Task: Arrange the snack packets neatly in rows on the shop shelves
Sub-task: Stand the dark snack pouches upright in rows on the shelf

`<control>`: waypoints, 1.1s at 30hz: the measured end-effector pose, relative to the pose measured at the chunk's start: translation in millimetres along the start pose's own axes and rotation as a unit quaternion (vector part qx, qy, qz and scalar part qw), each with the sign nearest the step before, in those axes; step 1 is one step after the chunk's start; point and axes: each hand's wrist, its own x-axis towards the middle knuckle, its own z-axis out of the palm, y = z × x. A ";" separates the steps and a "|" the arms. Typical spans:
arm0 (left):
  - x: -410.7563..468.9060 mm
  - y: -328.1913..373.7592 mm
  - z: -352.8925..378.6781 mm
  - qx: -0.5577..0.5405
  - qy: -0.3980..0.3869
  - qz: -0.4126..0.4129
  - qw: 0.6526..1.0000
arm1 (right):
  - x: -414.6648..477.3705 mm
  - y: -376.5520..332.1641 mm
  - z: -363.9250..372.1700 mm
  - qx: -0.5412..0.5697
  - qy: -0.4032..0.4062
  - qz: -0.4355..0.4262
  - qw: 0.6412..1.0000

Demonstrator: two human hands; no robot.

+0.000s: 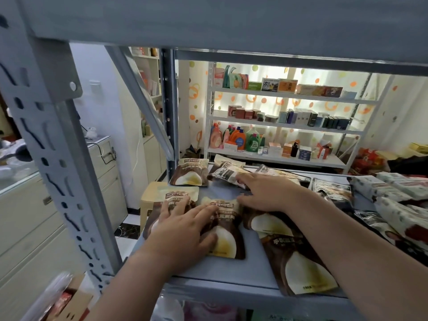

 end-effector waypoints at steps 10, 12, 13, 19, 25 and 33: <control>20.6 3.3 -2.0 0.019 -0.028 -0.001 0.999 | -3.7 14.1 4.2 -0.009 0.025 0.055 0.998; 24.6 2.5 -0.6 0.023 -0.037 0.000 0.999 | -5.3 16.0 5.8 -0.007 0.027 0.061 0.998; 26.4 1.9 -0.2 0.025 -0.041 0.001 0.999 | -6.4 17.1 6.2 -0.005 0.022 0.062 0.998; 32.6 4.8 -1.7 0.020 -0.069 -0.001 0.997 | -11.6 24.7 1.5 0.041 -0.025 0.062 0.997; 51.1 11.1 -27.7 -0.072 0.034 -0.016 0.997 | -28.9 58.1 -15.1 0.176 0.086 0.056 0.979; 123.5 49.0 -52.5 -0.004 -0.081 -0.116 0.990 | -16.6 125.7 -22.3 0.158 0.014 0.150 0.976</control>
